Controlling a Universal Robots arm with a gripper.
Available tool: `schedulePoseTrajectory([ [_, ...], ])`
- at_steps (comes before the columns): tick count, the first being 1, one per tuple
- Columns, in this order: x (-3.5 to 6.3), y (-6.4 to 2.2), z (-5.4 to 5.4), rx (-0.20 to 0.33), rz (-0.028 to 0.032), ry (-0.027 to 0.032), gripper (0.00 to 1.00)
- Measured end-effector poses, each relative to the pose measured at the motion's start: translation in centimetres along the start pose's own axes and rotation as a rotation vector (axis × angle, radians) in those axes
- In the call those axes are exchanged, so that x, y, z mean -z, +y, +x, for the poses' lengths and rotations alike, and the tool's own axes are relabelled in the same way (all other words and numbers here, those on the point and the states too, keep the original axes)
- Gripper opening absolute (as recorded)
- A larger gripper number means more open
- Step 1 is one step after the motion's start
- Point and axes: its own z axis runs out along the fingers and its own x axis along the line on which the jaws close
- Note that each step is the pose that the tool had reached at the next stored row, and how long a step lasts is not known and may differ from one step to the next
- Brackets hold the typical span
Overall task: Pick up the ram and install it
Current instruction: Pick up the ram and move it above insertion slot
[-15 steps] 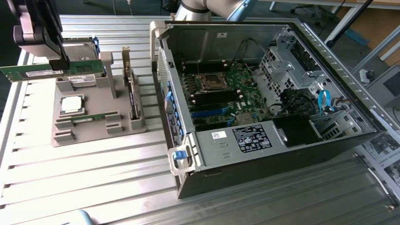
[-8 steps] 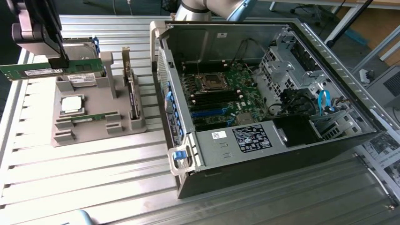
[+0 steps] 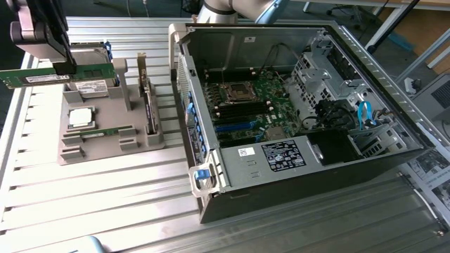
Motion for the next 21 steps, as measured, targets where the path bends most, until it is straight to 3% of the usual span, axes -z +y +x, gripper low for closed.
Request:
schedulePoseTrajectory([
  [21, 0.97, 0.0, 0.03, 0.0, 0.0, 0.0, 0.13],
])
